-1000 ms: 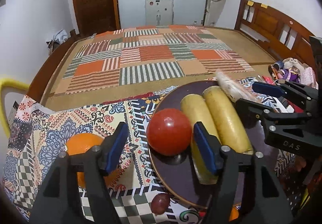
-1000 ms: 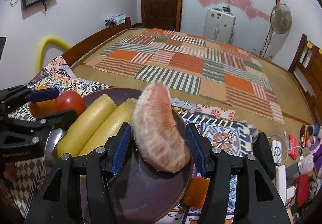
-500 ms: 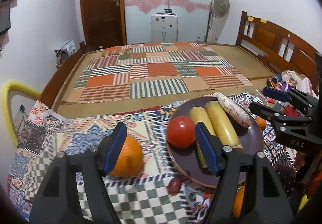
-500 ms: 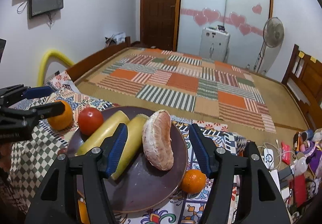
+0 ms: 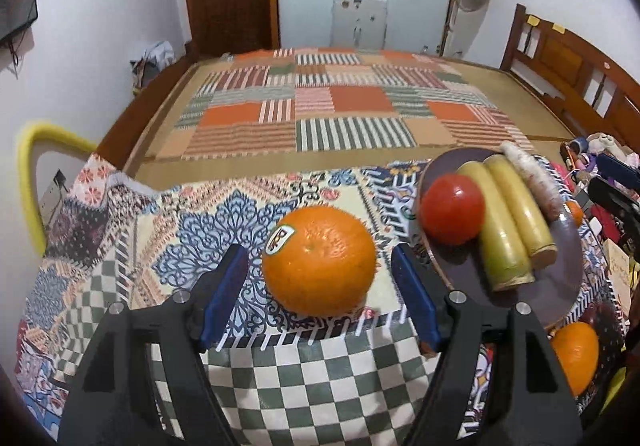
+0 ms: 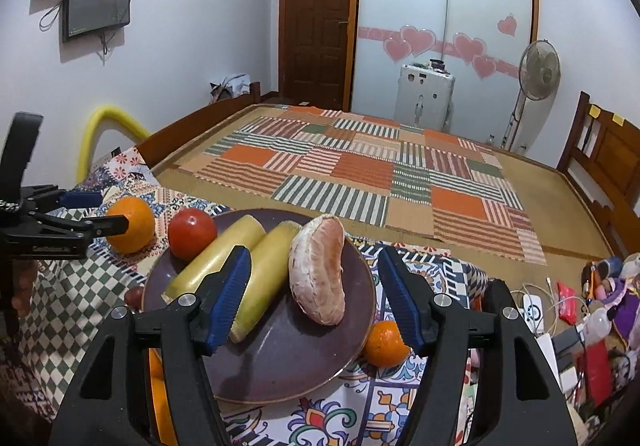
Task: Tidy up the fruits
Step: 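Grasp a large orange with the left tool while the right grasps another orange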
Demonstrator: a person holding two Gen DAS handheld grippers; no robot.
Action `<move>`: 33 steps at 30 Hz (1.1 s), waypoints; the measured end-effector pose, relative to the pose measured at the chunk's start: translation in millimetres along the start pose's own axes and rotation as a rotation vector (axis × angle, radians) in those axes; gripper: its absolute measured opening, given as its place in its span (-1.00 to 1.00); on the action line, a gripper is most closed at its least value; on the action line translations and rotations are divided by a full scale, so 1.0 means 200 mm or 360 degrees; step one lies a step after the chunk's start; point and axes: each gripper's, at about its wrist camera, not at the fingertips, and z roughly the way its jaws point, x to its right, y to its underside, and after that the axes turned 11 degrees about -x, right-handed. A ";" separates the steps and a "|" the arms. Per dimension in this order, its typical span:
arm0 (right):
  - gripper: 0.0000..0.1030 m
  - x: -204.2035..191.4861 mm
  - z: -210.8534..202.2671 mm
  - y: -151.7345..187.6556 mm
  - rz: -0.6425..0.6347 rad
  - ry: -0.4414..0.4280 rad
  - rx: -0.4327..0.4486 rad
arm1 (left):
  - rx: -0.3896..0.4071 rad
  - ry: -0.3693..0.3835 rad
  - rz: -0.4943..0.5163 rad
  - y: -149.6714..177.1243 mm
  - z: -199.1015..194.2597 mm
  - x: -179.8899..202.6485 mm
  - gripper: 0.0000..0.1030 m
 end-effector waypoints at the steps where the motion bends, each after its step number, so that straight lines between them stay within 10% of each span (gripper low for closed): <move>1: 0.22 0.00 0.01 0.00 0.0000 0.0000 -0.0004 | -0.0011 0.0009 -0.0013 0.00 0.02 0.00 0.44; 19: 0.22 0.01 0.03 0.05 0.0015 -0.0033 -0.0037 | -0.0059 0.0026 -0.0052 -0.01 0.12 0.01 0.34; 33: 0.22 -0.03 -0.17 0.15 0.0097 -0.0082 -0.0007 | 0.0069 0.0086 0.0001 0.19 -0.27 0.05 0.34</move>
